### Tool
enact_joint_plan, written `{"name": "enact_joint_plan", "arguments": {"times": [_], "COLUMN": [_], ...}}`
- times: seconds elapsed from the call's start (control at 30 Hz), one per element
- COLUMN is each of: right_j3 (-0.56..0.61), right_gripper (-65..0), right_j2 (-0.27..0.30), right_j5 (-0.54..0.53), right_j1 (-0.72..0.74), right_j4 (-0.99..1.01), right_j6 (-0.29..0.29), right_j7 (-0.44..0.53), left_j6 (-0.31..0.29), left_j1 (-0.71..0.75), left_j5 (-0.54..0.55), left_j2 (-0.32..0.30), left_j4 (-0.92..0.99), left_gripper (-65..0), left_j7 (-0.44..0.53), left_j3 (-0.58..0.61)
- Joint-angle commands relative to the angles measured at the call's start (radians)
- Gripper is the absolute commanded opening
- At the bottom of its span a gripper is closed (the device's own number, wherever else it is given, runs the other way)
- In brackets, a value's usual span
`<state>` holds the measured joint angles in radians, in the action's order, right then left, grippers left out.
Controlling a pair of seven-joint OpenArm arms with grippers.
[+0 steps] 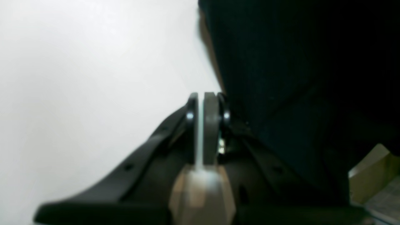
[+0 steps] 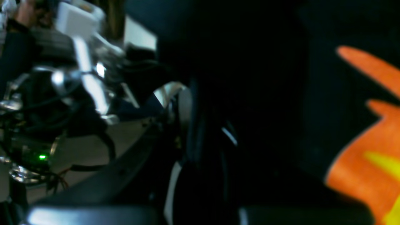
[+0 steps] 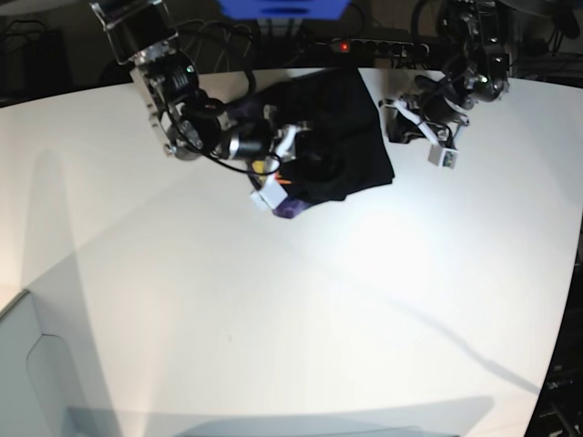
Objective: Fold the T-shirt properly
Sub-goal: 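Fold the held shirt end over the bundle with the right gripper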
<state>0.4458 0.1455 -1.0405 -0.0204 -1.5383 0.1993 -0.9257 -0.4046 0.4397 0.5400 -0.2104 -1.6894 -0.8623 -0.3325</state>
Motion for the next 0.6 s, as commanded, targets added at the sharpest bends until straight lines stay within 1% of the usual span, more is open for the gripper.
{"name": "enact_joint_plan", "arguments": {"times": [0.0,0.17,0.3,0.57], "right_j3": [0.006,0.037,0.037,0.037], "right_gripper": [-65.0,-65.0,-59.4,-53.8], "right_j2": [-0.002,-0.005,-0.005,-0.005], "right_j5": [-0.017,-0.019,-0.019,-0.019], "right_j1": [0.018,0.053,0.056,0.055], "right_j4": [0.012,0.103,0.094,0.002], "right_j6": [-0.005,-0.005,-0.005,-0.005], "right_j7": [0.012,0.012,0.012,0.006], "left_j6": [0.014,0.014,0.014,0.014], "left_j1": [0.008,0.006,0.008,0.008], "left_j5": [-0.037,-0.037,-0.037,-0.037], "left_j2": [-0.007,-0.008,-0.011,-0.013], "left_j4": [0.001,0.001,0.001,0.001], "left_gripper": [-61.1,-61.1,-61.1,-61.1], "left_j7": [-0.035,-0.035,-0.035,-0.035], "left_j3": [-0.004,-0.004,-0.004,-0.006]}}
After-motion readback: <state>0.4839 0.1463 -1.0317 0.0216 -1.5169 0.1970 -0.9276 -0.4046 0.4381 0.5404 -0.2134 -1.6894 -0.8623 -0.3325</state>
